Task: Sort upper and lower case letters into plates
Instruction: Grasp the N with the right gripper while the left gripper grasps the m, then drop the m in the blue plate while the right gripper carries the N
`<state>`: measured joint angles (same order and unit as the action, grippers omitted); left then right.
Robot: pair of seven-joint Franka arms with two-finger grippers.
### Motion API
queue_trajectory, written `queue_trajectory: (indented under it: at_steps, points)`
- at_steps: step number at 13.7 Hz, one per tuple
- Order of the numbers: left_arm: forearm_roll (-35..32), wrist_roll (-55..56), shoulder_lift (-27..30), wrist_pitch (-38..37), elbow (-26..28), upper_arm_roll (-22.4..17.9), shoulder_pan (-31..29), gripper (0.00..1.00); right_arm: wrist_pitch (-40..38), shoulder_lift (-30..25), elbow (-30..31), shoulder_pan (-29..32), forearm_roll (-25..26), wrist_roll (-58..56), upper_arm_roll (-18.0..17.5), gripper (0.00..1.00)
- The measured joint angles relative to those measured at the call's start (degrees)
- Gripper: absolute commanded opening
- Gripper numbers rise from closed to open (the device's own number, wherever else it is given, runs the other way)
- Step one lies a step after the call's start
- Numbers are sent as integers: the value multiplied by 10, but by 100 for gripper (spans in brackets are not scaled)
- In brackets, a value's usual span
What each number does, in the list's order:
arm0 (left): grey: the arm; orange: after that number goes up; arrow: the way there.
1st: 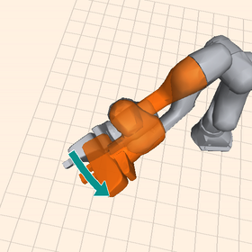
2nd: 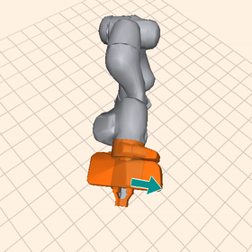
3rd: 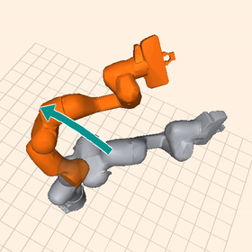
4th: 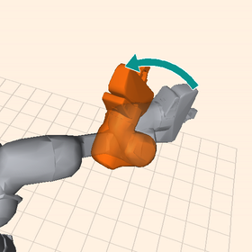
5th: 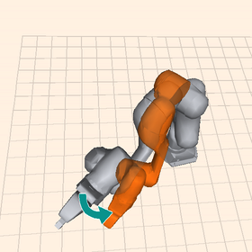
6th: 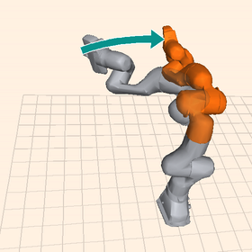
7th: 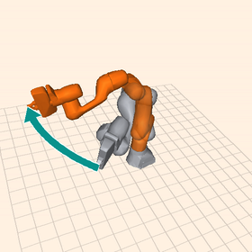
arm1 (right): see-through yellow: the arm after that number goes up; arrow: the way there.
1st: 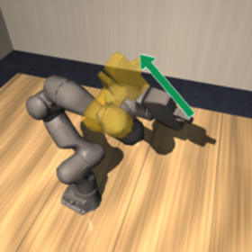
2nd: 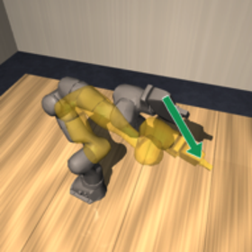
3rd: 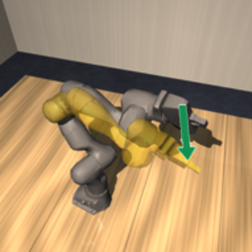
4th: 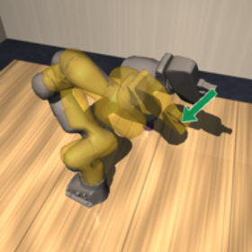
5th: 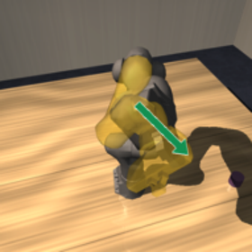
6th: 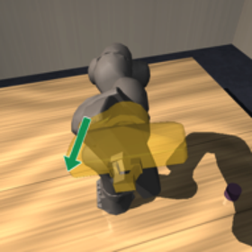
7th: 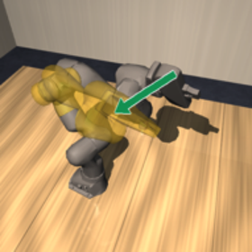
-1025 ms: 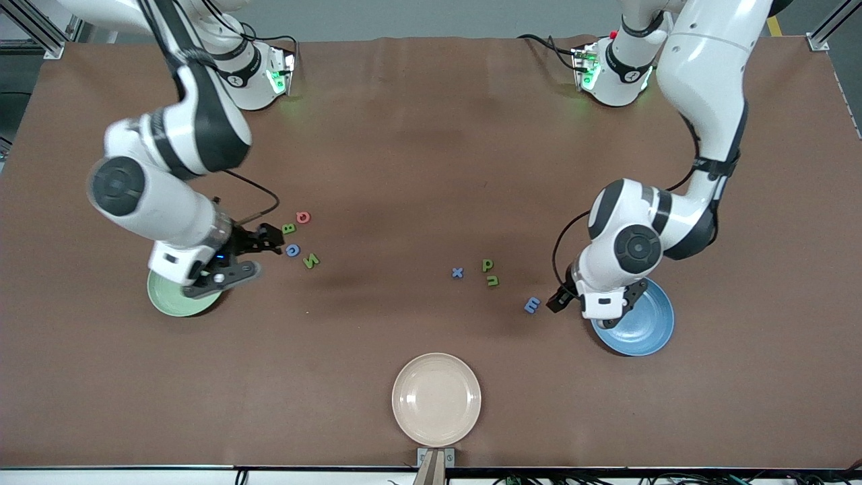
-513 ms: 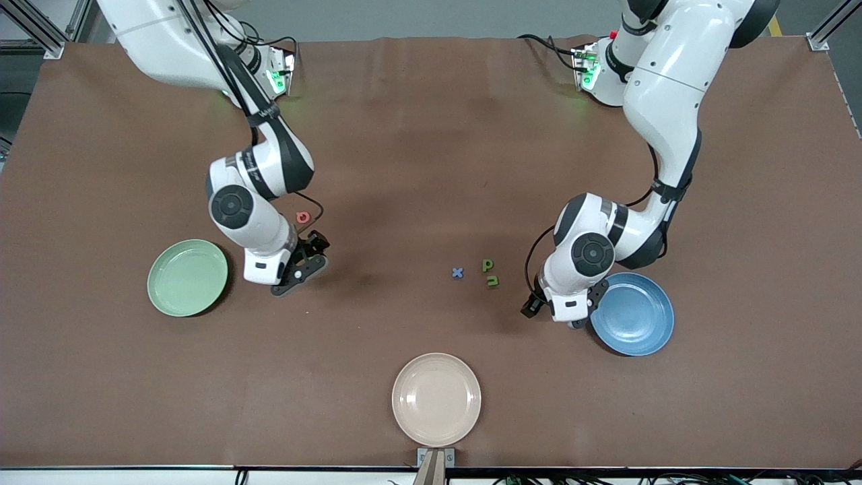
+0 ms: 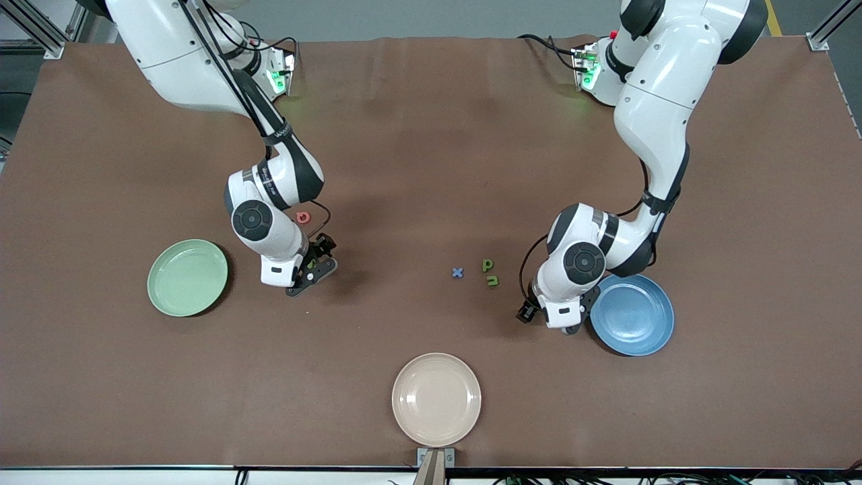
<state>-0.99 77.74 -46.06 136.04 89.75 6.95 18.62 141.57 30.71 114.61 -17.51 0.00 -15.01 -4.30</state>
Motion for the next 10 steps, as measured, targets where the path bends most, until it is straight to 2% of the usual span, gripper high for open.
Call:
queue_trajectory:
  at_steps: [1,3,4,5,6,8,10]
  points:
    - [0,0,0,0,-3,0,0,46,-1,0,6,0,0,0,0,100]
    - [0,0,0,-1,-5,-1,0,20,-1,0,19,0,0,0,0,98]
    - [0,0,1,-2,-7,-1,0,9,0,0,24,0,0,0,1,91]
    - [-1,0,0,-1,-7,-2,0,2,1,0,24,0,0,0,1,79]
    - [-4,-4,0,-1,-8,-2,0,1,2,0,24,0,1,0,2,67]
    - [-31,-16,1,-4,-15,-8,-1,1,3,-2,23,0,3,0,5,49]
    - [-78,-35,12,-47,-36,-19,-7,1,1,-5,22,0,2,0,4,35]
